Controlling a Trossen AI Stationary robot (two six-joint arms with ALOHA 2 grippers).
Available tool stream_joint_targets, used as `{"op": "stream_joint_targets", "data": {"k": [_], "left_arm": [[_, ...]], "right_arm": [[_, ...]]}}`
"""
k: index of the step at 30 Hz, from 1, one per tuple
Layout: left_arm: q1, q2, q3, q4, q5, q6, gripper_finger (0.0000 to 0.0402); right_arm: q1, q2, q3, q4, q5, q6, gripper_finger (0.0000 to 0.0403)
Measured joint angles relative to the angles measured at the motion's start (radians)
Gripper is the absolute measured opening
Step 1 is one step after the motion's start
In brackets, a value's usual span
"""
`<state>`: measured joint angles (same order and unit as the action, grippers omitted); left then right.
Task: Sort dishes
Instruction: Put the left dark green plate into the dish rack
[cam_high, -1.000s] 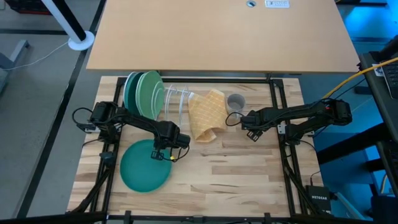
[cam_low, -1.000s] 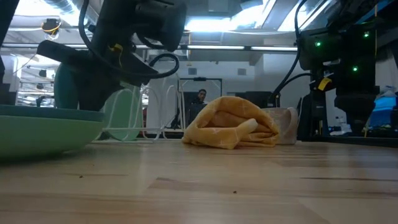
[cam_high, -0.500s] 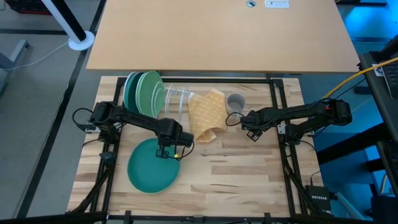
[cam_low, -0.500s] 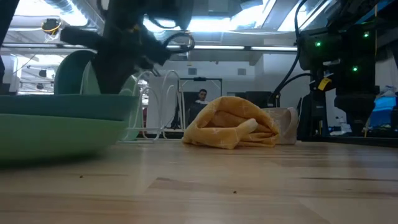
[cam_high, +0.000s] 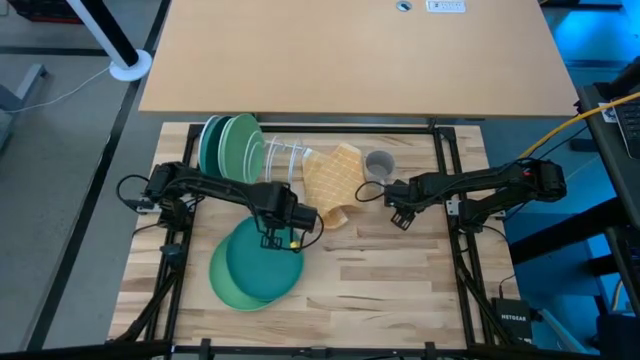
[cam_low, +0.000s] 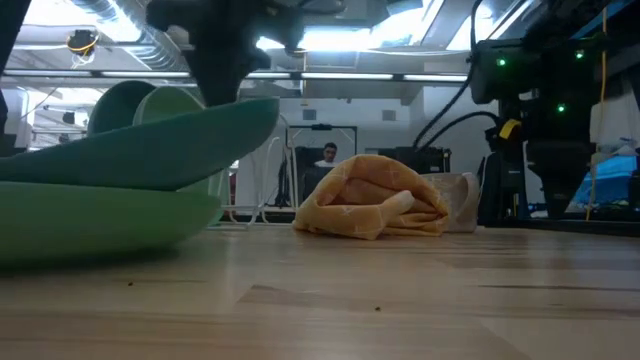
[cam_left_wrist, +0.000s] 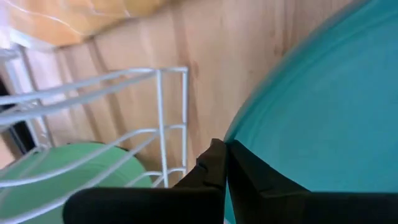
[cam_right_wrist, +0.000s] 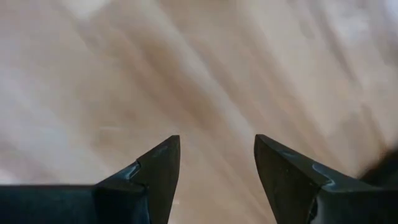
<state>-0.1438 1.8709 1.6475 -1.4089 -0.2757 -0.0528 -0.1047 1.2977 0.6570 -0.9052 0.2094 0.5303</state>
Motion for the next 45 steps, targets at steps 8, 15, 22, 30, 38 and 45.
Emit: {"op": "stream_joint_targets", "data": {"k": [8,15,22,30,38,45], "left_arm": [[0.001,0.0,0.082,-0.013,-0.072,-0.024,0.0],[0.001,-0.001,0.122,-0.021,-0.092,-0.031,0.0],[-0.001,-0.001,0.123,-0.021,-0.092,-0.056,0.0],[-0.001,-0.001,0.123,-0.02,-0.092,-0.062,0.0],[-0.001,-0.001,0.123,-0.02,-0.092,-0.094,0.0],[-0.001,-0.001,0.123,-0.016,-0.092,-0.146,0.0]], "right_arm": [[0.001,-0.013,0.0,0.125,-0.224,-0.041,0.0211],[0.0,-0.014,0.0,0.2,-0.222,-0.04,0.0211],[0.032,-0.014,0.0,0.453,-0.361,-0.038,0.0211],[0.144,-0.014,0.0,0.807,-0.463,0.061,0.0211],[0.24,-0.014,0.0,1.113,-0.242,0.282,0.0211],[0.288,0.007,0.0,1.149,-0.059,0.461,0.0211]]}}
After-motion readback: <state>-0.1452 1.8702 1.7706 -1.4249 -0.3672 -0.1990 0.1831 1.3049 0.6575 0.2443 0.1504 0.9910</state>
